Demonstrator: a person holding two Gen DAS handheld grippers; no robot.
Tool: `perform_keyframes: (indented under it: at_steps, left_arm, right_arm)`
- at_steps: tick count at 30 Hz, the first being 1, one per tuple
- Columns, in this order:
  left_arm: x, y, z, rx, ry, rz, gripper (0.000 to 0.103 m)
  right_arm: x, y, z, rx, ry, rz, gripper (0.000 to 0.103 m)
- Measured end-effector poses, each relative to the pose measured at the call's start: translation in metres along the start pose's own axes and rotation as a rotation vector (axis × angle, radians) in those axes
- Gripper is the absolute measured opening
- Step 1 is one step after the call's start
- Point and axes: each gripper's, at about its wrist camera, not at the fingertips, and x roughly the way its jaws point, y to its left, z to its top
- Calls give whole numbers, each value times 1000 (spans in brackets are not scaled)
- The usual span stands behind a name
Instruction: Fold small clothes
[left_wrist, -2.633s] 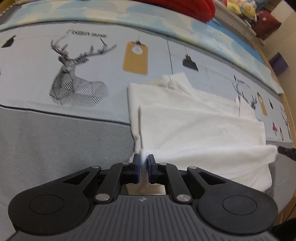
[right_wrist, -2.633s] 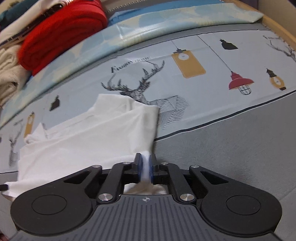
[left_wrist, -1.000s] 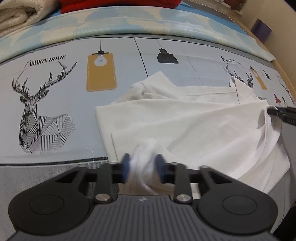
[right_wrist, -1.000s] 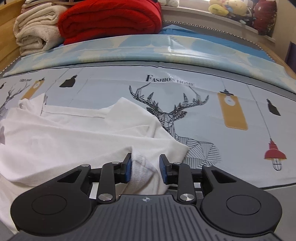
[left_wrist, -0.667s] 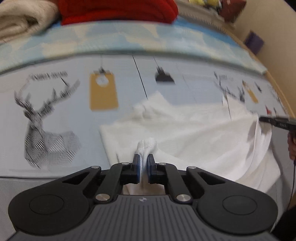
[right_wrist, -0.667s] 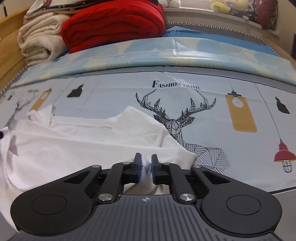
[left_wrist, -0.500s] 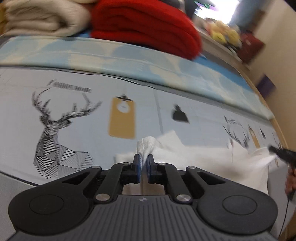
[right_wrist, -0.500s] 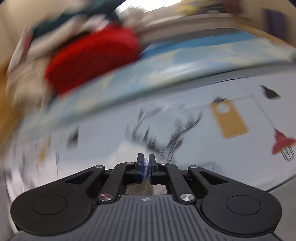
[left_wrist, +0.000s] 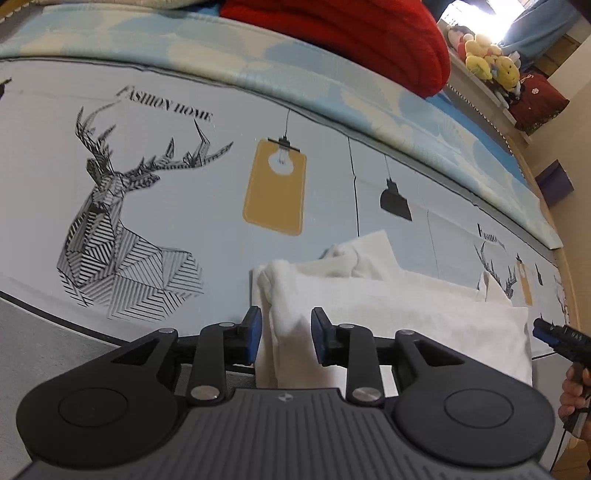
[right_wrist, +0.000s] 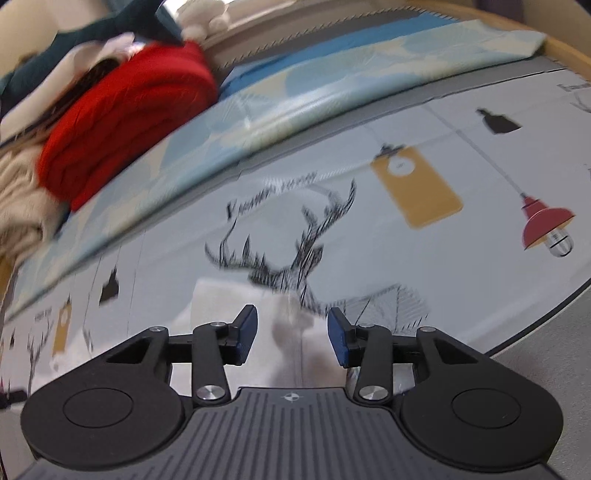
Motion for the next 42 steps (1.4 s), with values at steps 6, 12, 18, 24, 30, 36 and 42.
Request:
perform_keyframes:
  at_steps: [6, 12, 18, 24, 30, 36, 42]
  left_arm:
    - [14, -8, -3, 43, 9, 8, 7]
    - [-17, -19, 8, 81, -211, 16, 6]
    - [0, -29, 1, 157, -128, 131, 9]
    - [-39, -41, 1, 194, -185, -2, 14]
    - [-33, -67, -41, 532, 16, -96, 17]
    - [6, -40, -88, 645, 297, 106, 18]
    - [-26, -43, -87, 538, 233, -48, 18]
  right_arm:
    - [12, 29, -14, -218, 35, -48, 4]
    - [-12, 28, -1, -145, -196, -57, 2]
    - [13, 28, -6, -155, -84, -129, 3]
    - [-10, 48, -8, -304, -132, -217, 20]
    - [-46, 63, -35, -512, -3, 114, 24]
    - [-32, 43, -96, -741, 315, 13, 23]
    - [-54, 27, -94, -648, 305, 18, 23]
